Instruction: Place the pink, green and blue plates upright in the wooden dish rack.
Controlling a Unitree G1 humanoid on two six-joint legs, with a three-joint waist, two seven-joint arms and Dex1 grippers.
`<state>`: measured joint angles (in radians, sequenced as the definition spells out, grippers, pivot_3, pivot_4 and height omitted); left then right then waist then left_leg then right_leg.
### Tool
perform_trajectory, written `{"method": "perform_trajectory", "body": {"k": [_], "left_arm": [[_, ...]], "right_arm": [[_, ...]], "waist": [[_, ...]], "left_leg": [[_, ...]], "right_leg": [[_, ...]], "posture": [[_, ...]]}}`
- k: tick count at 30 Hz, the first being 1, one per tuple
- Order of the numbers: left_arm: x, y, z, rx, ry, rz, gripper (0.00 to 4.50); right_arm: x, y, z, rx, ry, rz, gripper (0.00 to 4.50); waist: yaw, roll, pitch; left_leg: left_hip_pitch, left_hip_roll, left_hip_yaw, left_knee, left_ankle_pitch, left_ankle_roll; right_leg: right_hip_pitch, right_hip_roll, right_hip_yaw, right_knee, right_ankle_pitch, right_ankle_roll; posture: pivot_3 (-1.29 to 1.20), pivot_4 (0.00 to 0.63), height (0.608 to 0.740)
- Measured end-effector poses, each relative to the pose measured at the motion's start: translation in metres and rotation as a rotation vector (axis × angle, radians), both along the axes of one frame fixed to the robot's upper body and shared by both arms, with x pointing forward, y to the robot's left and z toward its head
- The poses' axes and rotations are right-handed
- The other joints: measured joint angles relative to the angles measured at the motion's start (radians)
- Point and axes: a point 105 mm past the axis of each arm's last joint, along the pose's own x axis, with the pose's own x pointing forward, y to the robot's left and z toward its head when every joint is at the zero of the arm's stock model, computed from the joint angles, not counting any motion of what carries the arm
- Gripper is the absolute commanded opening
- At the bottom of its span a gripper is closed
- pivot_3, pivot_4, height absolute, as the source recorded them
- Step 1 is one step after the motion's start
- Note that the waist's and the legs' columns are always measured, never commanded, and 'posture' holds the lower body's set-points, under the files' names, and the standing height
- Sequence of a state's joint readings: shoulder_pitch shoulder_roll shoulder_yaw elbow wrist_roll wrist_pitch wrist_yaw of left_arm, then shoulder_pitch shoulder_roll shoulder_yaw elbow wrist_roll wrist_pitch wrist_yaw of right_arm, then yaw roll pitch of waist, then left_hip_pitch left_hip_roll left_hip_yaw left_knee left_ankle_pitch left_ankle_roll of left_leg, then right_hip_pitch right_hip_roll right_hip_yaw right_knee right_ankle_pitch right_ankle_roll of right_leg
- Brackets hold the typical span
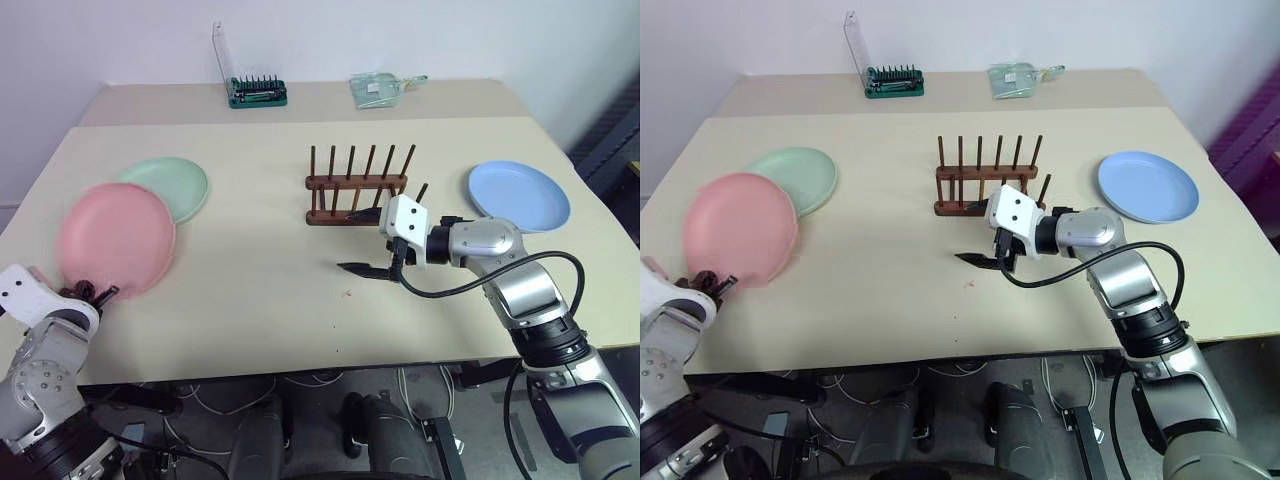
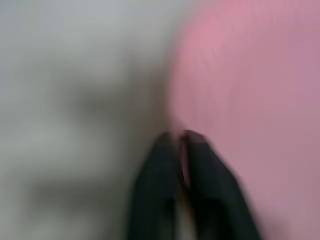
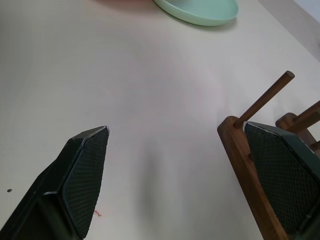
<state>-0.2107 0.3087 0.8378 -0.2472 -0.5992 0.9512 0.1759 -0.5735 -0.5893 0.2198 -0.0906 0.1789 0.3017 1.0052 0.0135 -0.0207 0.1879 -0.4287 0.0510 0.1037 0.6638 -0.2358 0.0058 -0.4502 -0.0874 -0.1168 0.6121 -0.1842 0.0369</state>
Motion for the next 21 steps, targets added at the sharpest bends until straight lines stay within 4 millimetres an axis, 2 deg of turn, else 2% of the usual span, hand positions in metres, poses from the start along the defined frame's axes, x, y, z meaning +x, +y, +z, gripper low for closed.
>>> {"method": "perform_trajectory", "body": {"k": [4,8,11,13,17,21], "left_arm": [[0.004,-0.003,-0.001,-0.002,-0.014,-0.009,0.03],[0.021,-0.021,0.024,0.048,-0.155,-0.115,0.03],[0.035,-0.043,0.056,0.130,-0.258,-0.221,0.00],[0.050,-0.064,0.086,0.195,-0.327,-0.301,0.00],[0.075,-0.125,0.157,0.320,-0.506,-0.472,0.00],[0.086,-0.167,0.196,0.388,-0.599,-0.566,0.00]], "right_arm": [[-0.002,-0.001,-0.001,-0.002,-0.001,-0.011,4.40],[-0.005,-0.001,0.004,-0.011,-0.020,-0.004,4.40],[-0.007,0.001,0.009,0.004,-0.011,0.008,4.45],[-0.005,0.005,0.019,0.025,-0.018,0.016,4.45],[-0.002,0.026,0.059,0.044,-0.223,0.047,4.45],[0.014,0.039,0.077,-0.011,-0.454,0.001,4.45]], "waist": [[-0.002,0.000,0.000],[0.002,-0.001,0.000],[-0.001,-0.001,0.001],[0.000,-0.001,0.001],[0.000,-0.001,0.001],[-0.005,-0.001,0.001]], "left_leg": [[0.000,0.000,0.000,0.000,0.000,0.000],[-0.001,0.000,0.000,0.000,0.000,0.000],[-0.003,0.000,0.000,0.000,0.000,0.000],[-0.007,0.000,0.000,0.001,0.000,0.000],[-0.011,-0.001,0.000,0.002,0.003,0.002],[-0.013,-0.002,0.001,0.002,0.003,0.002]], "right_leg": [[-0.001,0.000,0.000,0.000,0.000,0.000],[-0.001,-0.001,-0.001,0.000,0.000,0.000],[-0.002,-0.001,-0.001,-0.001,0.000,0.000],[-0.007,0.000,-0.001,0.001,0.000,0.000],[-0.011,0.002,-0.001,0.002,0.003,-0.002],[-0.013,0.003,0.000,0.001,0.005,0.001]], "posture": [[0.00,0.150,0.730],[0.00,0.150,0.730],[0.00,0.150,0.730],[0.00,0.150,0.730],[0.00,0.150,0.730],[0.00,0.150,0.730]]}}
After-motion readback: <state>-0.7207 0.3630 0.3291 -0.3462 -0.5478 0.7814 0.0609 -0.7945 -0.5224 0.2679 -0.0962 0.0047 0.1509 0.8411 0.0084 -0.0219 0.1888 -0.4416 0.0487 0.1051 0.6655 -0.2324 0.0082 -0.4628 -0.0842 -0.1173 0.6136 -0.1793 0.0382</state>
